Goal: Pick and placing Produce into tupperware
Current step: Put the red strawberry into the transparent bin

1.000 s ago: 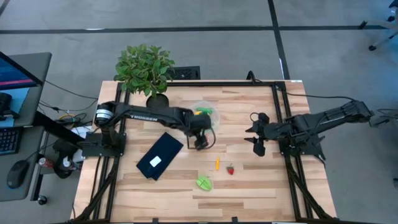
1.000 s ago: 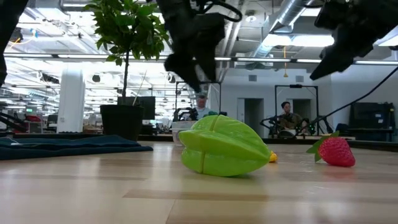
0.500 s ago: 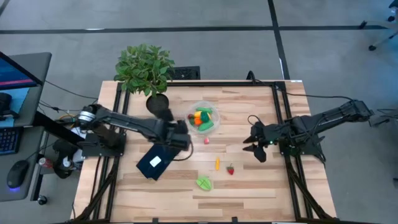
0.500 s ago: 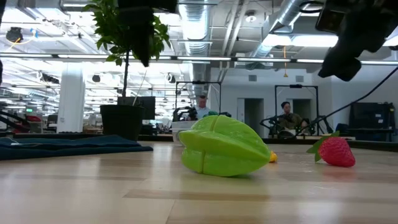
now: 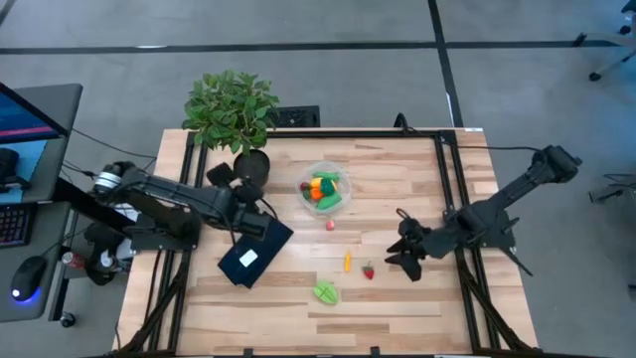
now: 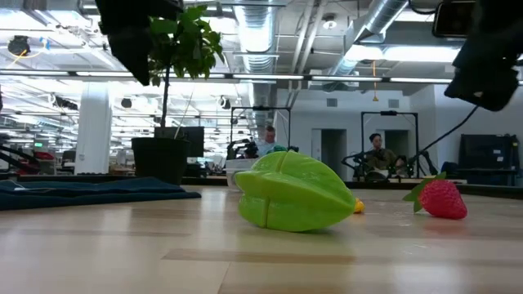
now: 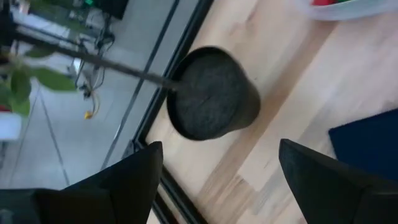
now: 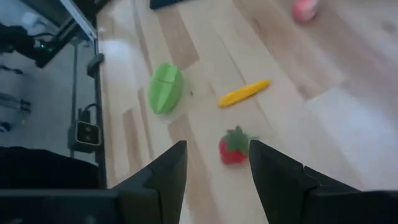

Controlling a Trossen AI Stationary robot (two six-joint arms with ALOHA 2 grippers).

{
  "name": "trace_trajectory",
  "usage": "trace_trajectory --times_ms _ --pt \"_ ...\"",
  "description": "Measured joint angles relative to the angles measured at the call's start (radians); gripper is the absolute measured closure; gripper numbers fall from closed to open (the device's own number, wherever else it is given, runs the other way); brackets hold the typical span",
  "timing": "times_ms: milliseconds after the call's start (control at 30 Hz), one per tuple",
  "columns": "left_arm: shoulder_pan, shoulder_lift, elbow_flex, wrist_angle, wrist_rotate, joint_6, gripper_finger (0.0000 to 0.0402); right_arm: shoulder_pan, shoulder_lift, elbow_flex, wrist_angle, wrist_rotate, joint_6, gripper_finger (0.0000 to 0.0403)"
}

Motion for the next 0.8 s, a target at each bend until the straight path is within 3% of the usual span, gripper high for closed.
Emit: trace_trajectory --times_ms 167,400,533,800 --pt "0.009 -0.006 -0.048 -0.026 0.027 -0.027 0.0091 0.080 0.107 0.000 0.137 0.009 0.099 0.0239" --pt "0.009 -0.006 -0.127 -0.017 0.026 -0.025 0.0091 0.178 0.280 0.005 0.225 0.181 0.240 0.0245" --pt "0.009 -0.006 -0.165 -0.017 0.029 -0.026 0.0091 0.205 0.383 0.049 0.198 0.243 0.259 0.0255" --pt "0.006 -0.006 -0.188 -0.017 0.070 -0.026 0.0091 0.194 0.581 0.219 -0.003 0.260 0.260 0.0282"
